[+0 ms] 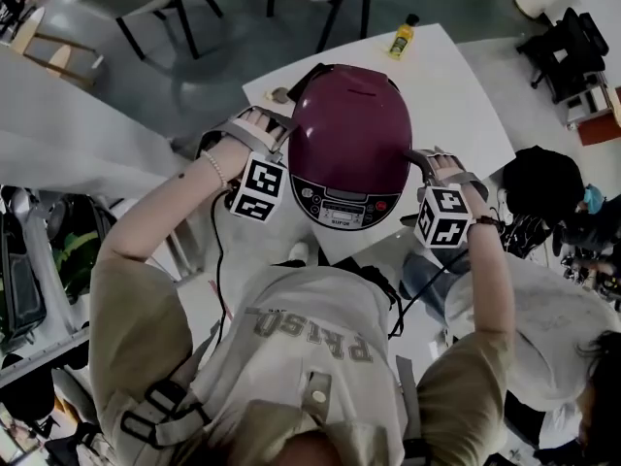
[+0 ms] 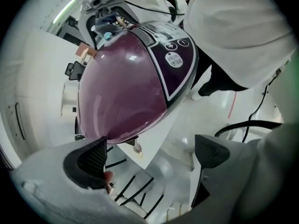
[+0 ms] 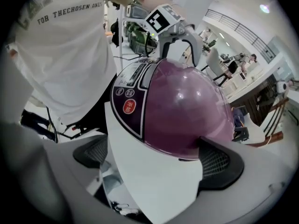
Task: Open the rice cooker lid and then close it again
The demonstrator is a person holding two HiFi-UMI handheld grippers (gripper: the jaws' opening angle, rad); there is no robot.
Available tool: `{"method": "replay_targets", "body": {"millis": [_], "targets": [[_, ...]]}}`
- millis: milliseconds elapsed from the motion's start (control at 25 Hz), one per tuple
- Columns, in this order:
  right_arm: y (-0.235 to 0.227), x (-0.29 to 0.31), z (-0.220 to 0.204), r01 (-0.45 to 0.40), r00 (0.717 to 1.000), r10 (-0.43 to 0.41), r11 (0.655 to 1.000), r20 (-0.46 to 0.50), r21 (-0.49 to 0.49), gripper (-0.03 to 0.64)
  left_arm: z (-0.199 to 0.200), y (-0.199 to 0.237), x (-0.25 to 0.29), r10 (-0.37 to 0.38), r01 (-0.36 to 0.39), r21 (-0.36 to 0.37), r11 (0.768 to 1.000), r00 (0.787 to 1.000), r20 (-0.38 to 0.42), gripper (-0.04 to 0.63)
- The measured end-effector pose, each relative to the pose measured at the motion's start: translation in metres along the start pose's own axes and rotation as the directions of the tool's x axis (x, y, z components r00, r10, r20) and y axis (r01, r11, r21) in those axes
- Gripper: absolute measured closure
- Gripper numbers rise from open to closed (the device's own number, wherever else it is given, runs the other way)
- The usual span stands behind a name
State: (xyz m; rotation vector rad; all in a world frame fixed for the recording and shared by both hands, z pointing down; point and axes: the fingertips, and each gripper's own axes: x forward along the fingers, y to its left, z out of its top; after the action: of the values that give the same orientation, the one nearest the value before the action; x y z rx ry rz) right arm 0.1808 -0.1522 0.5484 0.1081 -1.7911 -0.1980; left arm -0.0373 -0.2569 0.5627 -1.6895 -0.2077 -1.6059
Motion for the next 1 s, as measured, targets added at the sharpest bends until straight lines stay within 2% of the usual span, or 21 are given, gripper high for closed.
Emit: {"method": "replay_targets", "body": {"millis": [120, 200, 280, 320, 360, 400, 440, 480, 560, 600, 640, 680, 760, 800, 920, 1000], "targets": [[-0.002, -0.009, 0.016, 0.019, 0.99, -0.041, 0.988, 0.138, 0.156, 0.037, 0.002, 0.004, -0.013, 0.023, -0.012, -0.135, 0.991, 0.996, 0.081, -0.005], [-0.009, -0.027, 0.027, 0.056, 0.965, -0.122, 0.961, 0.233, 0.271, 0.037, 0.002, 0.009, -0.028, 0.059, -0.023, -0.247, 0.969, 0.988, 0.139, -0.005], [-0.022, -0.053, 0.038, 0.107, 0.909, -0.246, 0.918, 0.336, 0.382, 0.037, 0.0, 0.015, -0.046, 0.115, -0.029, -0.376, 0.926, 0.971, 0.209, -0.003], [-0.027, -0.067, 0.042, 0.125, 0.866, -0.314, 0.889, 0.388, 0.44, 0.037, -0.001, 0.019, -0.057, 0.159, -0.033, -0.45, 0.892, 0.956, 0.246, -0.003], [-0.032, -0.082, 0.045, 0.135, 0.813, -0.384, 0.855, 0.438, 0.5, 0.038, -0.002, 0.024, -0.068, 0.215, -0.035, -0.532, 0.846, 0.936, 0.28, -0.001], [-0.035, -0.098, 0.047, 0.136, 0.746, -0.455, 0.819, 0.486, 0.558, 0.038, -0.004, 0.03, -0.08, 0.281, -0.034, -0.614, 0.788, 0.908, 0.311, 0.0], [-0.037, -0.114, 0.051, 0.131, 0.665, -0.528, 0.779, 0.528, 0.613, 0.038, -0.005, 0.035, -0.093, 0.351, -0.026, -0.689, 0.724, 0.874, 0.337, 0.003], [-0.04, -0.132, 0.054, 0.124, 0.572, -0.601, 0.736, 0.558, 0.666, 0.04, -0.007, 0.04, -0.106, 0.423, -0.015, -0.751, 0.66, 0.833, 0.355, 0.009], [-0.043, -0.163, 0.054, 0.119, 0.378, -0.746, 0.626, 0.548, 0.771, 0.043, -0.01, 0.049, -0.134, 0.572, -0.012, -0.844, 0.537, 0.741, 0.353, 0.025], [-0.043, -0.174, 0.051, 0.12, 0.292, -0.809, 0.561, 0.511, 0.819, 0.046, -0.013, 0.054, -0.146, 0.645, -0.018, -0.883, 0.47, 0.69, 0.329, 0.048], [-0.042, -0.183, 0.048, 0.121, 0.219, -0.86, 0.493, 0.462, 0.861, 0.051, -0.016, 0.057, -0.158, 0.71, -0.02, -0.917, 0.398, 0.64, 0.295, 0.084], [-0.039, -0.188, 0.045, 0.123, 0.162, -0.898, 0.43, 0.41, 0.894, 0.073, -0.019, 0.059, -0.167, 0.763, -0.015, -0.945, 0.327, 0.593, 0.255, 0.129], [-0.03, -0.192, 0.045, 0.124, 0.089, -0.945, 0.325, 0.316, 0.937, 0.149, -0.022, 0.058, -0.18, 0.835, 0.007, -0.98, 0.199, 0.523, 0.173, 0.2], [-0.026, -0.193, 0.045, 0.123, 0.064, -0.959, 0.281, 0.275, 0.952, 0.19, -0.022, 0.056, -0.184, 0.855, 0.023, -0.989, 0.146, 0.5, 0.138, 0.229], [-0.016, -0.195, 0.048, 0.111, 0.0, -0.988, 0.152, 0.153, 0.982, 0.278, -0.019, 0.048, -0.194, 0.889, 0.074, -0.997, 0.017, 0.455, 0.049, 0.345], [-0.01, -0.198, 0.05, 0.096, -0.03, -0.997, 0.073, 0.076, 0.993, 0.371, -0.019, 0.042, -0.201, 0.902, 0.075, -0.996, -0.055, 0.431, -0.017, 0.375]]}}
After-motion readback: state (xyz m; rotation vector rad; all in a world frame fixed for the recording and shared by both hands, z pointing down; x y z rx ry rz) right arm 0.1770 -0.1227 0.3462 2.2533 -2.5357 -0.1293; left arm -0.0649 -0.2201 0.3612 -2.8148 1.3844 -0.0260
